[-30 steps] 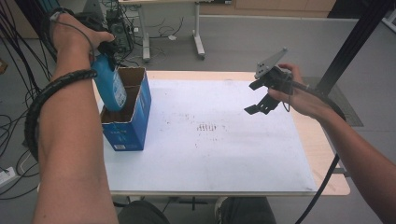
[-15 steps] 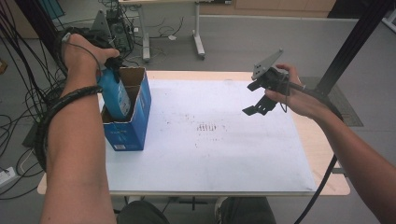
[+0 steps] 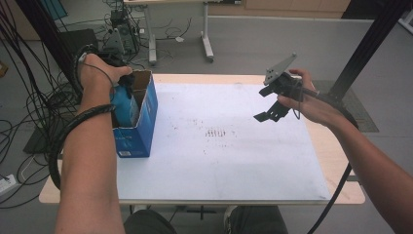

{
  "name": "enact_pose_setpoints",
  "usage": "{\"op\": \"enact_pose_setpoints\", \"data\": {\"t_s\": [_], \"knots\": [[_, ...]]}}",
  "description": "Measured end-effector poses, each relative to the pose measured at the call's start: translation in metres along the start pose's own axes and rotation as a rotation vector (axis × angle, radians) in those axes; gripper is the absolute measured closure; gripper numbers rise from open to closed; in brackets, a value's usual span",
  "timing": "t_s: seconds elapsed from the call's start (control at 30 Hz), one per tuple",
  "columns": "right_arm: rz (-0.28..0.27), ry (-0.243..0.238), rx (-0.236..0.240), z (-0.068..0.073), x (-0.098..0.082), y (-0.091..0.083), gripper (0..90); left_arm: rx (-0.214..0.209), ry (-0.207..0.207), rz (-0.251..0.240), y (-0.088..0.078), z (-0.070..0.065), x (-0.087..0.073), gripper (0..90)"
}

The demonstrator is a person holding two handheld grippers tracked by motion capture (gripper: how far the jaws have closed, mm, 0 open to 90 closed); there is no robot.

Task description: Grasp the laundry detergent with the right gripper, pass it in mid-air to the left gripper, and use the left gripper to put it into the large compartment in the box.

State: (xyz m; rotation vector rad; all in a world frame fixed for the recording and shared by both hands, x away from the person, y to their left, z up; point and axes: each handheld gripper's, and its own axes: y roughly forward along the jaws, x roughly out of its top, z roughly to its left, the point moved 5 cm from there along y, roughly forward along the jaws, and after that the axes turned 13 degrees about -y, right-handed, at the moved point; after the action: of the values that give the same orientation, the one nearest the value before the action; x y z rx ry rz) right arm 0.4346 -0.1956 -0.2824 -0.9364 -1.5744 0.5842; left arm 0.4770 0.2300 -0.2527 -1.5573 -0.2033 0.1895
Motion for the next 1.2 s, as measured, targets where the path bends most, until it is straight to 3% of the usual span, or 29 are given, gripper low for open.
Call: {"op": "enact_pose_setpoints", "data": {"t_s": [0.6,1.2], "knots": [[0.003,0.021,-0.001,0.001,-0.008,0.003,5.3,0.011,0.028,0.027,0.044,-0.005,0.000,37.2],[0.012,0.036,-0.008,-0.002,-0.016,0.000,5.3,0.015,0.048,0.039,0.064,-0.006,0.003,37.2]]}}
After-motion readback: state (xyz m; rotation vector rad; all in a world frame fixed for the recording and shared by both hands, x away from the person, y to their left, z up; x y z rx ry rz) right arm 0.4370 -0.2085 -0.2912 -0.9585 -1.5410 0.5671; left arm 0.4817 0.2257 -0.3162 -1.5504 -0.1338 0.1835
